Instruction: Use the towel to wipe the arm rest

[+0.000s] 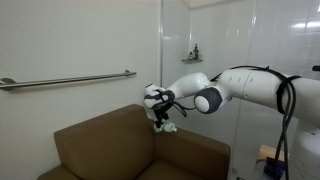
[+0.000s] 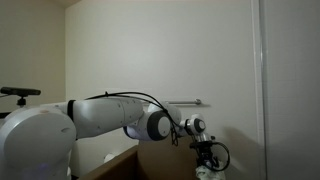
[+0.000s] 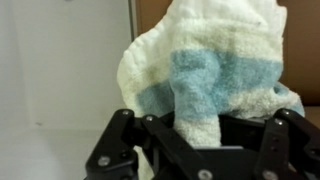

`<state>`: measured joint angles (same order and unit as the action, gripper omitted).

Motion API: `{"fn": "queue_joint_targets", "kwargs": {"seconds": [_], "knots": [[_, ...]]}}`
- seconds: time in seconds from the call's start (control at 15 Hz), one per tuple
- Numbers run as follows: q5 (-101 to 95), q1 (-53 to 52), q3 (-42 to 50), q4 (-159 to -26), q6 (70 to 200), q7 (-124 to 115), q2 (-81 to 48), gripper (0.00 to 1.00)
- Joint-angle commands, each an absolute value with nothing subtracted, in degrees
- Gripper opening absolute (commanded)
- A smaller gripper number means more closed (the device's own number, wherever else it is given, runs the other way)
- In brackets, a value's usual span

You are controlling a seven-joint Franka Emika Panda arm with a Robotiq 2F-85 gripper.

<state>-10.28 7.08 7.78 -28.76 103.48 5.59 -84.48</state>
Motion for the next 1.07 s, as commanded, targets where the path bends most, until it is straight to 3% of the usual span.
{"fn": "queue_joint_targets", "kwargs": {"seconds": [0.0, 1.0], "knots": [[-11.9, 5.8, 9.6, -27.7, 109.1, 0.3, -84.5, 0.05], [-9.8, 8.4, 6.6, -31.3, 106.8, 5.8, -85.1, 0.04]]}}
